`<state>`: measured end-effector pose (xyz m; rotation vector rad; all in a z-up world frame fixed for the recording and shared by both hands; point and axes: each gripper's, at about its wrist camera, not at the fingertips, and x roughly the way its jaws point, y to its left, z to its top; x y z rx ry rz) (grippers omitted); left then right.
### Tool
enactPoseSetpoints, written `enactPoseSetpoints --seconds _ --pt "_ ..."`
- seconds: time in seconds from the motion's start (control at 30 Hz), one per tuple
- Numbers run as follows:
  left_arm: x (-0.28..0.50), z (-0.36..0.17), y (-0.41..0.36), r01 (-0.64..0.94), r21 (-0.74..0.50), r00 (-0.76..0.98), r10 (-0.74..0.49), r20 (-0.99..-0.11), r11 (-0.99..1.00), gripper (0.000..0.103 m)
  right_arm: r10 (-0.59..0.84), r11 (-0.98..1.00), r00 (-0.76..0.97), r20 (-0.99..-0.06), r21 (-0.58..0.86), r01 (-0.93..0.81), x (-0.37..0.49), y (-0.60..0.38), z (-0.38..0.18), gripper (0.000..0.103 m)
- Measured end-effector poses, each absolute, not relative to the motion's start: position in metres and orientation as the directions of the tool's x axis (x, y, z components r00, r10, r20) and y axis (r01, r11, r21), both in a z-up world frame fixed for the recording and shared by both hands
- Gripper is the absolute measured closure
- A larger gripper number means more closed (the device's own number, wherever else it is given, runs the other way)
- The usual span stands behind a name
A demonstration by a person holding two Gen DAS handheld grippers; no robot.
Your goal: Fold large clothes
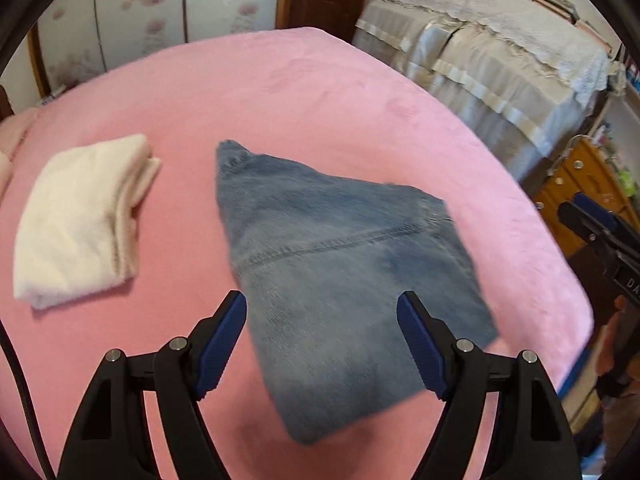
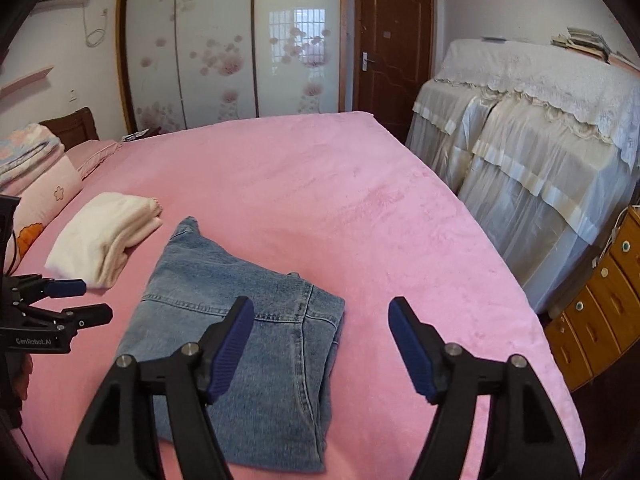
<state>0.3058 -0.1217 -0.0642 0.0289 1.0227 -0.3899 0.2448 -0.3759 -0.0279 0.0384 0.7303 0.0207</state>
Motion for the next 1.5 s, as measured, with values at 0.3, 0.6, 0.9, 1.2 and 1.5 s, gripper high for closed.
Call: enactPoseSetpoints --seconds 0.3,0.6,0.9,1.2,1.5 --pt "0.302 -0.068 -0.120 0.333 -0.243 0.365 -0.362 -0.858 0.911 0.000 0.206 0.975 0.658 -0.724 0.208 -0.077 0.243 -0.390 -0.030 0.013" --pt "0.337 -0.142 -0.097 0.202 -0.389 0.217 -0.428 -0.877 0.899 0.001 0.371 0.904 0.434 -0.821 0.426 0.033 0.286 -0.420 -0.127 0.013" --pt "0.360 -0.197 -0.089 0.140 -0.495 0.149 -0.512 -0.846 0.858 0.001 0.559 0.771 0.323 -0.763 0.622 0.135 0.304 -0.438 -0.203 0.013" --pt "0.379 -0.225 -0.095 0.153 -0.482 0.117 -0.500 -0.858 0.863 0.001 0.649 0.718 0.284 -0.706 0.692 0.081 0.325 -0.426 -0.233 0.013" --pt "0.385 -0.244 -0.112 0.186 -0.461 0.090 -0.482 -0.871 0.868 0.000 0.673 0.723 0.228 -0.704 0.691 0.000 0.341 -0.391 -0.248 0.011"
